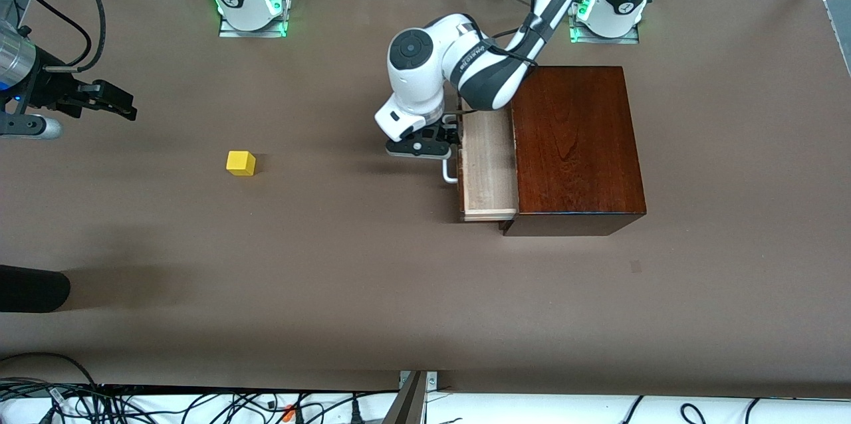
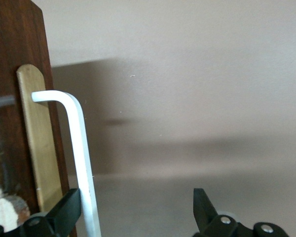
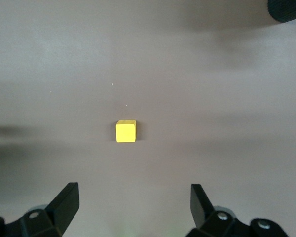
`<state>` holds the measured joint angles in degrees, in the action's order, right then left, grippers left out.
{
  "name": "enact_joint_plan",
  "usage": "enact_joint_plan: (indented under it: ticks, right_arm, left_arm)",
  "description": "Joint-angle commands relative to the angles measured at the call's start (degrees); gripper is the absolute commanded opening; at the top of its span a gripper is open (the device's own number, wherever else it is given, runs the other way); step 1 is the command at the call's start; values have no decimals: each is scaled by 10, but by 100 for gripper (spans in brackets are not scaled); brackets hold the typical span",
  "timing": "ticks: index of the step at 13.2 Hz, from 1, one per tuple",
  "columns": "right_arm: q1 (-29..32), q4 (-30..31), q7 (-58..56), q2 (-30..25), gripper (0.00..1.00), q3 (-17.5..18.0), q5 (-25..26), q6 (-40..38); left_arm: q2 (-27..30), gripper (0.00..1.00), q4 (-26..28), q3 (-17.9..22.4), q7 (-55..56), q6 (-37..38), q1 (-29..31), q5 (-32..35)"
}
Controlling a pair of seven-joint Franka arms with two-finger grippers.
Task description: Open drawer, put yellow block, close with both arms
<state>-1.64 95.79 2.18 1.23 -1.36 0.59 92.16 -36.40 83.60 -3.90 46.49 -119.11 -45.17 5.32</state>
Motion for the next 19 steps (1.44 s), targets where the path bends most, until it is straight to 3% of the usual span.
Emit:
enact_joint_plan:
  ticks: [1, 5, 7, 9, 12, 15, 19]
  right_arm:
    - [-1, 4, 8, -4, 100, 5, 5, -1]
    - [-1, 10, 29, -10, 100, 25, 5, -2]
    - [-1, 32, 73, -29, 100, 55, 6, 0]
    - [-1, 87, 89, -67, 100, 72, 5, 27]
    - [-1, 218, 116, -149, 100, 96, 2, 102]
    - [0, 319, 114, -179, 100, 65, -1, 179]
    - [1, 324, 114, -107, 100, 36, -1, 239]
  left_arm:
    - [-6, 100, -32, 6, -2, 32, -4, 0]
    - [54, 100, -75, 11, -10, 164, 4, 0]
    - [79, 100, -112, 12, -40, 235, 25, -2]
    - [112, 100, -123, 11, -95, 281, 75, -3]
    - [161, 100, -123, 10, -191, 314, 160, -5]
    - [186, 100, -123, 10, -285, 319, 249, -8]
    - [208, 100, -110, 7, -303, 313, 332, -13]
